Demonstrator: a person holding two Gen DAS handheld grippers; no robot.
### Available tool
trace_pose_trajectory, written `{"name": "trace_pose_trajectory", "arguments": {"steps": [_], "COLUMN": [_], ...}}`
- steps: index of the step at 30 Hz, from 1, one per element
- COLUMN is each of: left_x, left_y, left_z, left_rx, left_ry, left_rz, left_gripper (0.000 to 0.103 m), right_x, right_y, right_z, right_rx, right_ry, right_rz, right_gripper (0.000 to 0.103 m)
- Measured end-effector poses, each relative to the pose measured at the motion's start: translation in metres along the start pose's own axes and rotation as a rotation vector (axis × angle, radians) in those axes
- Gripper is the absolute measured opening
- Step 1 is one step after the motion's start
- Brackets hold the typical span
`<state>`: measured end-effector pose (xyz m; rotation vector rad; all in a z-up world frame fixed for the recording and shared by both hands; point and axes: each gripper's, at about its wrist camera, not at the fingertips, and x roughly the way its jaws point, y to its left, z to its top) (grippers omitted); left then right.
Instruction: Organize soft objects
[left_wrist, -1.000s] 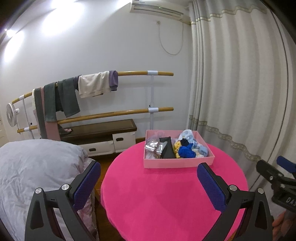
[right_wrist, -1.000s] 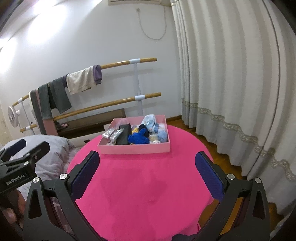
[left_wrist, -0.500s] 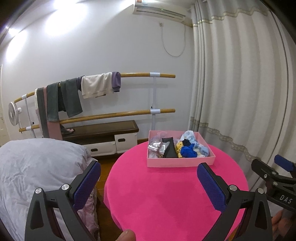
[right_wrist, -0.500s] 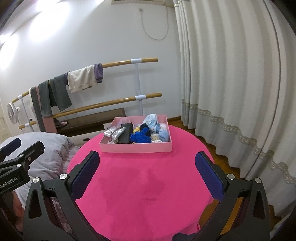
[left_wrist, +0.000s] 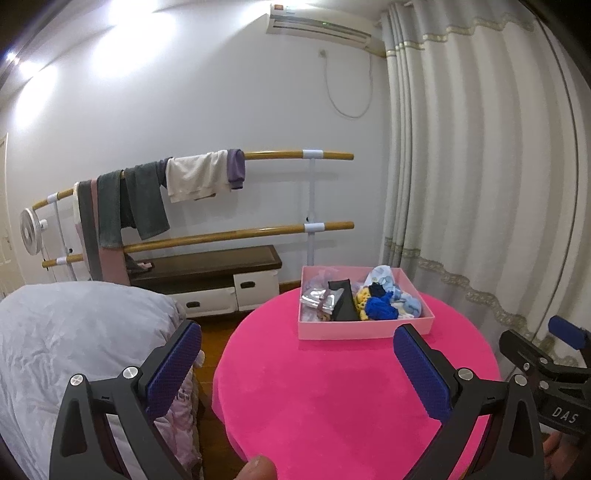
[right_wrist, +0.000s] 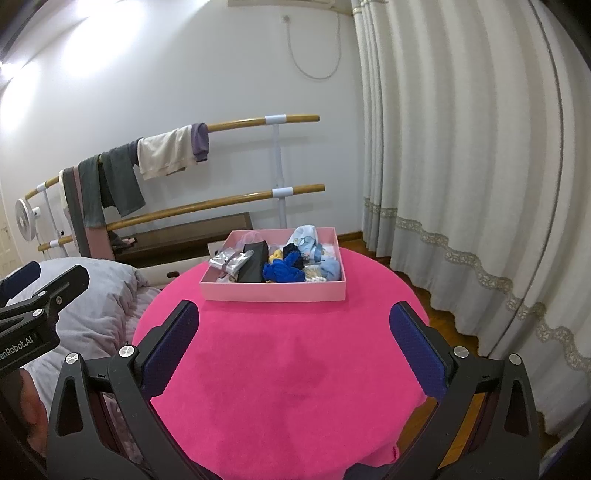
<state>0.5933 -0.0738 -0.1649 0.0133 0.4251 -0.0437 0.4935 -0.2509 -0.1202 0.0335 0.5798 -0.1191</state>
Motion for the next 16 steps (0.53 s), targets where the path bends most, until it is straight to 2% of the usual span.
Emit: {"name": "trace_pose_trajectory", "arguments": {"steps": [16], "left_x": [0.012], "left_y": [0.009], "left_z": [0.006], "left_rx": [-0.037], "left_ry": [0.012], "left_rz": [-0.052], "left_gripper": [0.103], "right_x": [0.004], "right_y": [-0.003], "right_z": [0.000], "right_rx": [0.000], "right_ry": [0.004], "right_rz": [-0.003], "right_gripper": [0.103]}}
